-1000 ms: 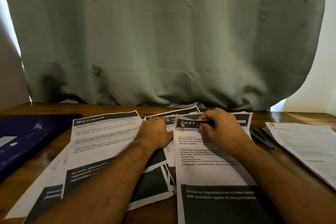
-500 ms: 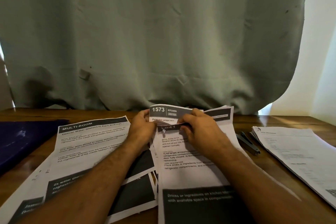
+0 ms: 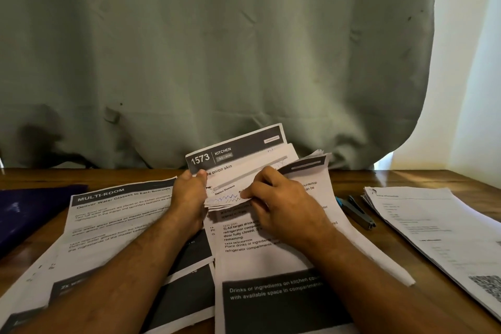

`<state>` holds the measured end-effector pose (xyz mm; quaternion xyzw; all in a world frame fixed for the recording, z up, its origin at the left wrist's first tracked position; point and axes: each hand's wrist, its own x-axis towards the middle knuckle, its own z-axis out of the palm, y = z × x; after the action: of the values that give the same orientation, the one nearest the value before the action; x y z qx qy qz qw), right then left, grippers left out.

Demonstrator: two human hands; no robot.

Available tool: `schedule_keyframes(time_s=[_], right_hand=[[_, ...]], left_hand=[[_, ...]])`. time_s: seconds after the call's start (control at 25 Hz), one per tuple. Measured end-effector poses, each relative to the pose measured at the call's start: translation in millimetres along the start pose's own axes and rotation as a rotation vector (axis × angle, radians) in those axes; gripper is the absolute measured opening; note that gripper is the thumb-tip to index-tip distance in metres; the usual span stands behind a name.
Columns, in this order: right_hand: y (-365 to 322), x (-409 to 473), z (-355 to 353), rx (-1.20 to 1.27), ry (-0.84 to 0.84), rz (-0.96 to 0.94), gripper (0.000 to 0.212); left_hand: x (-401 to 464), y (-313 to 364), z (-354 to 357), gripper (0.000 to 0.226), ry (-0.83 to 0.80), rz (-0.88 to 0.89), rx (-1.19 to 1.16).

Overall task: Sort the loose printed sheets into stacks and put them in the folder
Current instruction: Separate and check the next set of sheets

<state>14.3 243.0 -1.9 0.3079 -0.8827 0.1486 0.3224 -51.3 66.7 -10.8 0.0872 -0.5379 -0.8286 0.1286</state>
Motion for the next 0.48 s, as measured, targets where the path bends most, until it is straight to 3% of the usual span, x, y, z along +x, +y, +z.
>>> schedule_keyframes(time_s=[0.32,0.48], right_hand=[[-1.9,4.8,3.2,0.028,0.040,0.041,0.024],[2.6,12.6,7.4,0.108,0.074,0.165,0.009]], left_hand=[[-1.5,-1.9,-0.2,0.017,-0.004,0.012,0.083],[-9.5,-2.9,1.9,0.044,-0.017,0.101,0.234]])
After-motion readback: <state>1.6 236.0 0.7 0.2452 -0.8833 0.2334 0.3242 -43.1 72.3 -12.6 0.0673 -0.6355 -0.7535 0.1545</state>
